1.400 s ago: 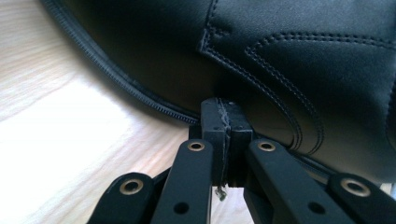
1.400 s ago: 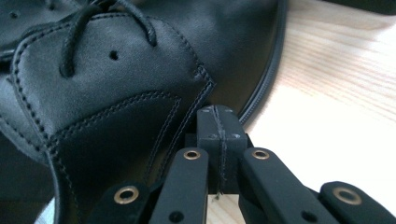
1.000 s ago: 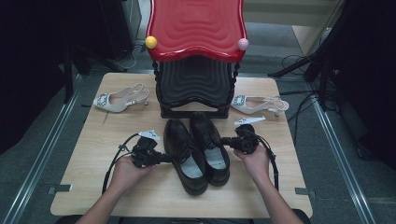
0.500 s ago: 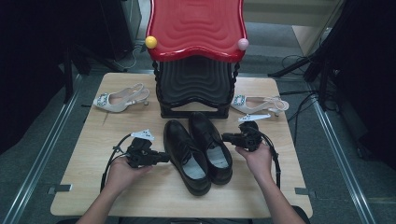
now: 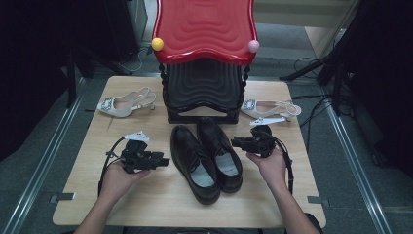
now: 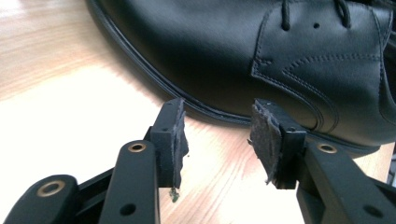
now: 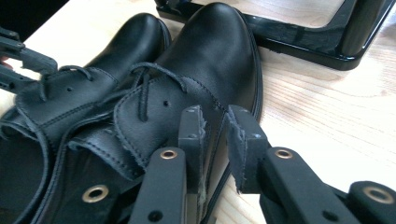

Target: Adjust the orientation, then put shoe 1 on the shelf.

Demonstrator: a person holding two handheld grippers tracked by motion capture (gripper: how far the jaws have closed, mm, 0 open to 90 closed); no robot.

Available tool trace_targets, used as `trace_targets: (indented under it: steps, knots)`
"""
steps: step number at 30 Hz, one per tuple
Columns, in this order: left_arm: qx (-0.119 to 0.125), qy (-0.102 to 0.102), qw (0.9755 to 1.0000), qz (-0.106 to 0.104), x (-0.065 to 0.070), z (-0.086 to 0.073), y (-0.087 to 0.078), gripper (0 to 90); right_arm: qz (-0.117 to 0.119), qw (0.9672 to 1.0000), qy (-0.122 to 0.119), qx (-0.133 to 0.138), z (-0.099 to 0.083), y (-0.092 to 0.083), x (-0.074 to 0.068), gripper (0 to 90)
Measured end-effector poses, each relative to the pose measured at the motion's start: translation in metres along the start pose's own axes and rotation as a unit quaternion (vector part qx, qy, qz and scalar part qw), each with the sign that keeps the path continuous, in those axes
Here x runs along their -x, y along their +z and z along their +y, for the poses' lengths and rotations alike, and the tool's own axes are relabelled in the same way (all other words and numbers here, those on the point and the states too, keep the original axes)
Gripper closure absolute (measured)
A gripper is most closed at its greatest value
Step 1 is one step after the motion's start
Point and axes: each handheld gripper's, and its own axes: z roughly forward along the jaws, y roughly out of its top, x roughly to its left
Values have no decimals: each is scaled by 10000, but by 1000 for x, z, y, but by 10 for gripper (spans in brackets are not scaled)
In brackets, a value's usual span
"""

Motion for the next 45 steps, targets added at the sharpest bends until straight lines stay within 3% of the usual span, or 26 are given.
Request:
trace_targets:
  steps: [4, 7, 16, 29, 37, 45]
  knots:
    - [16, -48, 10000, 16, -4, 0, -3, 518, 41, 9999, 91, 50, 2, -7, -3, 736]
    - [-82, -104, 9999, 71, -6, -1, -3, 493, 28, 10000, 14, 64, 4, -13, -9, 725]
    - [-106, 57, 9999, 80, -1, 1, -2, 466, 233, 9995, -192, 44, 5, -25, -35, 722]
    - [-65, 194, 9997, 117, -1, 11, -1, 463, 502, 9969, -471, -368, -5, -11, -72, 701]
    - [-145, 199, 9996, 140, -4, 18, 0, 455, 437, 9960, -559, -546, -12, -7, -85, 668]
    - [-86, 192, 9997, 105, -8, 22, 0, 459, 249, 9955, -448, -798, -16, 5, -90, 639]
